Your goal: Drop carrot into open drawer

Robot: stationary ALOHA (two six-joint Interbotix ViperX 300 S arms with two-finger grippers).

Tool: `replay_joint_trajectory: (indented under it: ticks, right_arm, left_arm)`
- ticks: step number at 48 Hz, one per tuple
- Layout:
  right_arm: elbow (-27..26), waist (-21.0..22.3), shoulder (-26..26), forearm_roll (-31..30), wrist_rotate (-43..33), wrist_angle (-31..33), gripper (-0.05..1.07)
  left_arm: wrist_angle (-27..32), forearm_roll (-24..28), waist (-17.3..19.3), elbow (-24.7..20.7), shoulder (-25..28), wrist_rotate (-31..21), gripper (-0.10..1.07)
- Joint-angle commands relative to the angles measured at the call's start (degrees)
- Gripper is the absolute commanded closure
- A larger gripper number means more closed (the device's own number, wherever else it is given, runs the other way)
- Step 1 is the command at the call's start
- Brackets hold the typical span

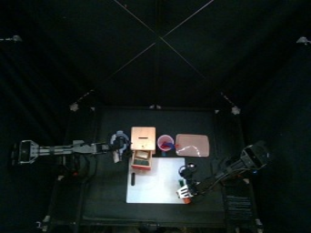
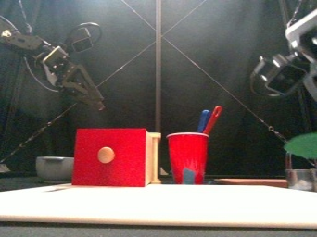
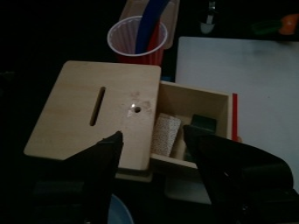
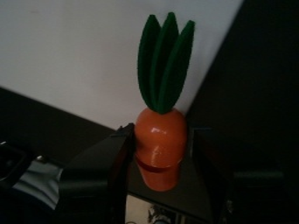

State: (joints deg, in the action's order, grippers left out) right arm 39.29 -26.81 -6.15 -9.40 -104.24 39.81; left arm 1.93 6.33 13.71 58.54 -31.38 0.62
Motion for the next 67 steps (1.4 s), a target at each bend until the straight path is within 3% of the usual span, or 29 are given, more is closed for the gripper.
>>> replay_joint_trajectory:
  ticks: [1, 10, 21, 29, 38, 52, 67]
  right_arm:
    - [-3.43, 2.46, -3.16, -3.16, 1.41, 1.93, 0.35]
    - [-6.86, 10.2, -4.75, -4.66, 11.51, 2.9, 0.35]
    - [-12.22, 20.48, -3.34, 2.37, 35.24, 2.99, 0.35]
    - [-17.49, 27.69, 0.35, 8.79, 53.61, 2.9, 0.35]
    - [-26.37, 32.7, 7.12, 12.66, 68.12, 3.08, 0.35]
    - [-40.52, 35.95, 17.14, 15.47, 77.34, 7.12, 0.35]
    - [-46.85, 35.68, 23.03, 16.7, 76.82, 8.35, 0.35]
  left_arm:
    - [-0.26, 0.53, 0.62, -2.02, -0.09, -0.09, 0.06]
    - [1.41, 0.35, 0.97, -3.16, -0.09, -0.09, 0.06]
    - [4.22, -1.05, 2.72, -5.01, -0.09, -0.26, 0.06]
    - [4.92, -2.72, 5.62, -4.75, -0.09, -0.35, 0.06]
    - [4.92, -3.34, 8.61, -4.04, -0.09, -0.26, 0.06]
    - [4.92, -3.16, 9.67, -3.16, -0.09, -0.18, 0.06]
    - [6.06, -2.2, 9.67, -2.46, -0.09, -0.09, 0.06]
